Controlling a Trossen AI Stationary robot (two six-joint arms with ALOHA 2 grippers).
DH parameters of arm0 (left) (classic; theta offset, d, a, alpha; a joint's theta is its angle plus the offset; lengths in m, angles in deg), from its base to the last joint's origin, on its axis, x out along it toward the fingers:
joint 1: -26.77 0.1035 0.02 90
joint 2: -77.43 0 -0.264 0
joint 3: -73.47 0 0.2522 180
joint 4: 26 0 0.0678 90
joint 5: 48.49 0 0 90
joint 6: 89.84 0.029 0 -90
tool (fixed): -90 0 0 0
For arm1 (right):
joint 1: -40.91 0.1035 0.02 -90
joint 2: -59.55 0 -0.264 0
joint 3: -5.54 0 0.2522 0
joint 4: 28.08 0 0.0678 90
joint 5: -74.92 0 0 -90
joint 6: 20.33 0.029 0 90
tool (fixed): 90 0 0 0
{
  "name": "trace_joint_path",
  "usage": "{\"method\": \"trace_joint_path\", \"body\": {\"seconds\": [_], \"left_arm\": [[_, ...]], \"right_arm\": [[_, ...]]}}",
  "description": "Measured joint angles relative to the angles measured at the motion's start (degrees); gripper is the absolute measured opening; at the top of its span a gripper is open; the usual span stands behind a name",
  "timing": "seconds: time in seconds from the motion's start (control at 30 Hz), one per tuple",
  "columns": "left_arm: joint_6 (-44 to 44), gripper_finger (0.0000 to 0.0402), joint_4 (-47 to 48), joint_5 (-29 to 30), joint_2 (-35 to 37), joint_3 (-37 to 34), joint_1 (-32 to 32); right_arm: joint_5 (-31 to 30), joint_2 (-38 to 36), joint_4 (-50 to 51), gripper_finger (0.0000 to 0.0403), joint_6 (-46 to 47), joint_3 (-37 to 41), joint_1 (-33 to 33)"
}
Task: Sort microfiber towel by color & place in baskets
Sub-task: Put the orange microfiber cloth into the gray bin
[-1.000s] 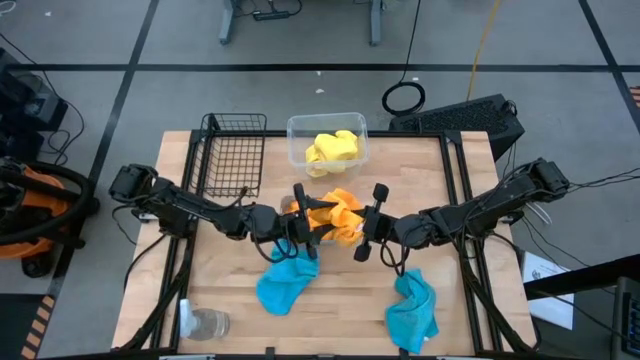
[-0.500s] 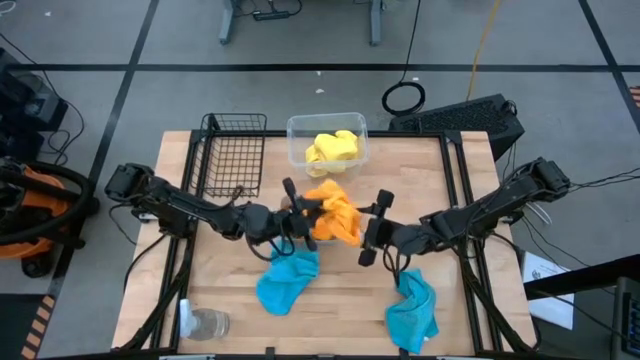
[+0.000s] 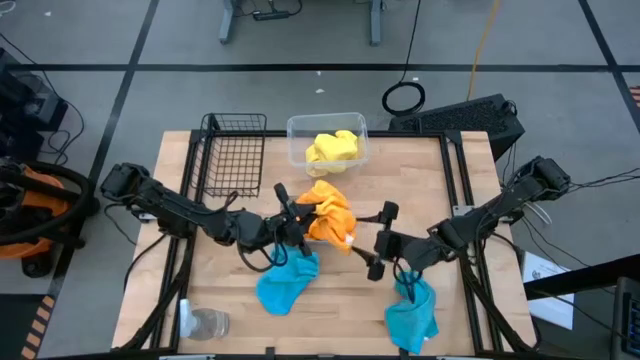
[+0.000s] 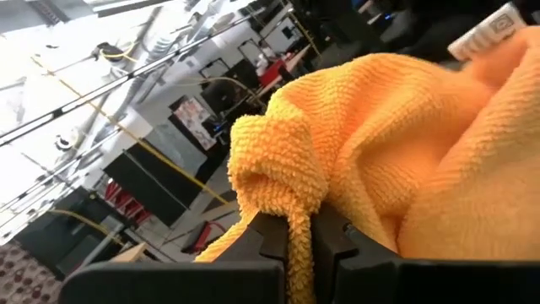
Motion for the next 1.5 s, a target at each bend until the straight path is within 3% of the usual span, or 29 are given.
{"method": "trace_joint_path", "body": {"seconds": [0.27, 0.6, 0.73, 1.03, 1.2, 1.27, 1.37, 1.5], "left_arm": [[-0.1, 0.0012, 1.0, 0.2, 0.0, 0.0, 0.6], [-0.1, 0.0011, 1.5, 0.2, 0.0, 0.0, 0.5], [-0.1, 0.0011, 1.5, 0.2, 0.0, 0.0, 0.5], [-0.1, 0.0011, 0.9, 0.1, 0.0, 0.0, 0.7], [-0.5, 0.0011, 0.9, 0.0, 0.0, 0.0, 1.0], [-0.5, 0.0011, 0.9, 0.0, 0.0, 0.0, 1.0], [-0.5, 0.0011, 1.0, -0.5, 0.0, 0.0, 1.0], [-0.7, 0.0011, 1.0, -3.0, 0.0, 0.0, 0.9]], "right_arm": [[-2.2, -0.2, -3.1, 0.0342, -7.9, 0.0, 4.3], [-3.4, -6.9, 14.1, 0.0341, 9.8, -0.1, 10.2], [-3.2, -9.6, 16.9, 0.0341, 12.6, -0.1, 12.8], [-3.2, -6.3, 7.2, 0.0336, -0.6, -0.1, 16.4], [-3.5, 0.6, -2.0, 0.0302, -13.7, -0.1, 14.6], [-6.4, 2.9, -6.2, 0.0281, -17.8, -0.1, 13.1], [-12.7, 5.2, -11.5, 0.0241, -24.4, -0.1, 10.5], [-14.8, 7.0, -16.9, 0.0171, -29.5, 0.0, 7.2]]}}
